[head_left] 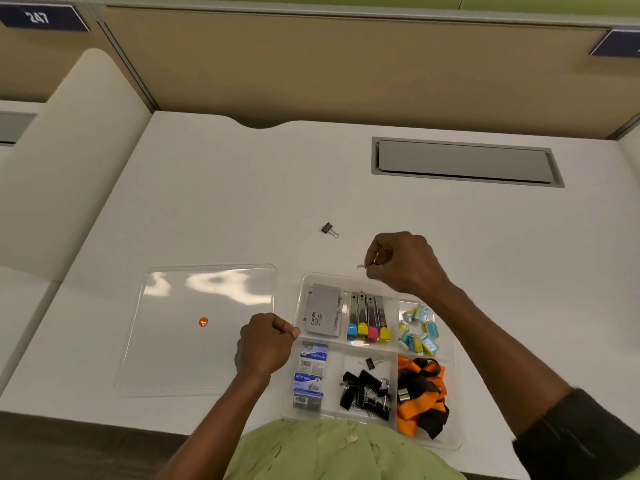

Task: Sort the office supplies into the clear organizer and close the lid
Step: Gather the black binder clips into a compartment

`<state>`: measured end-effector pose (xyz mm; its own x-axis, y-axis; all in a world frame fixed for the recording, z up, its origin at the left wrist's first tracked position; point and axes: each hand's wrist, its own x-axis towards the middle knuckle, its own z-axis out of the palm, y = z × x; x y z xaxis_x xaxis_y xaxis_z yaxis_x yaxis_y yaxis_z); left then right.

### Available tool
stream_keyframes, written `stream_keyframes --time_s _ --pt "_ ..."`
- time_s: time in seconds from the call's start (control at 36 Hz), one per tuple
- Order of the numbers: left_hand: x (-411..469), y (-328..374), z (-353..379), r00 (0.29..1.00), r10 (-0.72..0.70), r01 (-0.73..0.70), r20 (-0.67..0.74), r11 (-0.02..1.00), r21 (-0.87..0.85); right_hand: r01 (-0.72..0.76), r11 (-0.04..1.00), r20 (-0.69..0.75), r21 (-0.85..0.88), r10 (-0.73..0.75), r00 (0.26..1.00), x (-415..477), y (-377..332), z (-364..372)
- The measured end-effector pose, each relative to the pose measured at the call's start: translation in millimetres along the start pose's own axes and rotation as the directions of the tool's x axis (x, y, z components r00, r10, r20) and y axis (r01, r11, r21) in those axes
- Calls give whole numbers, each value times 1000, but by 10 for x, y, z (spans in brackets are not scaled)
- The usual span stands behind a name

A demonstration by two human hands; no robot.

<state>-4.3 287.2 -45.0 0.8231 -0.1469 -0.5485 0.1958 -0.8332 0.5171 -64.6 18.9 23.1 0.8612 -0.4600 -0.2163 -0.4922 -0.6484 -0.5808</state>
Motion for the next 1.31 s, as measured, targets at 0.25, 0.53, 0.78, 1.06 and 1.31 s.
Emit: stream_keyframes --time_s 0.25,0.53,0.78,1.06,1.31 --pt "26 -5 -2 1000 7 -7 9 1000 -4 93 994 484 -65 -51 874 -1025 -23 166" --pt "-47 28 -11 999 39 -38 -25 999 38 111 983 125 145 -130 984 -431 -131 155" --pt "-93 39 4 997 53 -47 -59 994 96 159 963 81 -217 -145 986 1009 15 596" --pt "-79 38 27 997 42 -36 -63 994 107 344 740 193 -578 -285 939 1320 11 1047" --pt "-40 48 3 998 48 -44 -39 993 106 209 913 -46 -349 -239 970 1070 227 870"
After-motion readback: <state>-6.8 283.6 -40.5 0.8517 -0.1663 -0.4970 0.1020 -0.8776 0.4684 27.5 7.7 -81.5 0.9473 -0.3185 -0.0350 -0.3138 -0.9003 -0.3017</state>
